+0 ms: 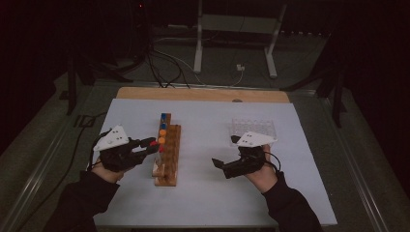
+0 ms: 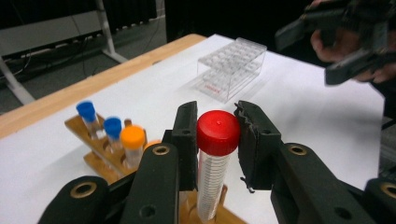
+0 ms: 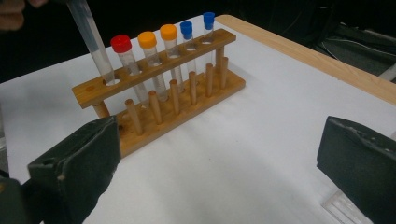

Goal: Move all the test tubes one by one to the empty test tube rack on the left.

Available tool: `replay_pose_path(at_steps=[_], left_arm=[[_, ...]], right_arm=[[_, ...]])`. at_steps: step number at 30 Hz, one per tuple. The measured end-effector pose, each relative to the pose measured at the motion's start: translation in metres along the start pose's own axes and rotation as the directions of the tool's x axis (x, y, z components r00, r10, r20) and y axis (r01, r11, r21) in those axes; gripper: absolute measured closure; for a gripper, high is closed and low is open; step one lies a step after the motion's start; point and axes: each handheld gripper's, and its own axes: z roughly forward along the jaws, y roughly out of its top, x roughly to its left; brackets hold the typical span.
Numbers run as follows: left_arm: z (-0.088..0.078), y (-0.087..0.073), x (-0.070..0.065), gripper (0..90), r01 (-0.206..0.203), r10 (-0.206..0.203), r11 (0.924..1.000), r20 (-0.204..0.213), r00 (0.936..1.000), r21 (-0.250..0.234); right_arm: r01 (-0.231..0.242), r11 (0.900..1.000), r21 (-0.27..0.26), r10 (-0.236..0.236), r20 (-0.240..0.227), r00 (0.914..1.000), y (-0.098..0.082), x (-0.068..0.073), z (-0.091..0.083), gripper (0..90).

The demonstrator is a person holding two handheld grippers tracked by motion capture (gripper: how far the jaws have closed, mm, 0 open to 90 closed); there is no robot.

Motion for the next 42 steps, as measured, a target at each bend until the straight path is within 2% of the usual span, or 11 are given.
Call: replay_pose_path(at_steps=[7,15,21,23,24,30,34,38,42], left_arm=[[0.01,-0.022,0.004,71.5,0.034,-0.034,0.9991,0.003,0.9994,0.024],[0.025,-0.035,0.002,71.5,0.015,-0.016,0.9968,0.007,0.9999,0.079],[0.025,-0.037,0.002,71.2,0.006,-0.007,0.9967,0.015,0.9999,0.081],[0.023,-0.037,0.002,69.9,0.004,-0.006,0.9977,0.026,0.9996,0.067],[0.022,-0.036,0.001,66.7,-0.002,0.0,0.9985,0.022,0.9998,0.055],[0.01,-0.029,-0.003,26.1,-0.006,0.006,0.9999,0.01,0.9999,0.016],[0.004,-0.03,-0.001,3.4,0.007,-0.007,1.0,0.055,0.9984,0.004],[0.0,-0.037,0.007,0.6,0.029,-0.028,0.9995,0.062,0.9977,-0.01],[0.0,-0.049,0.012,0.5,0.019,-0.02,0.9997,0.076,0.9969,0.015]], right_arm=[[0.0,1.0,0.0,0.0,-0.002,1.0,-0.001,-0.001,0.0,0.0],[0.001,1.0,0.003,-0.001,0.001,1.0,-0.001,-0.001,0.0,0.0],[0.0,1.0,0.0,0.0,0.001,1.0,-0.001,-0.002,-0.001,0.0],[-0.001,1.0,0.0,0.001,-0.001,1.0,-0.001,-0.001,-0.001,0.0],[0.0,1.0,0.0,0.0,-0.002,1.0,-0.001,-0.001,-0.001,0.0],[-0.004,1.0,-0.004,0.004,0.001,1.0,-0.001,-0.003,-0.003,0.0],[-0.004,1.0,-0.007,0.004,-0.005,1.0,-0.004,-0.003,-0.006,0.0],[0.004,1.0,-0.005,-0.004,0.014,0.9999,-0.01,-0.005,-0.009,0.0],[0.003,1.0,-0.002,-0.003,0.026,0.9997,-0.019,-0.009,-0.011,0.0]])
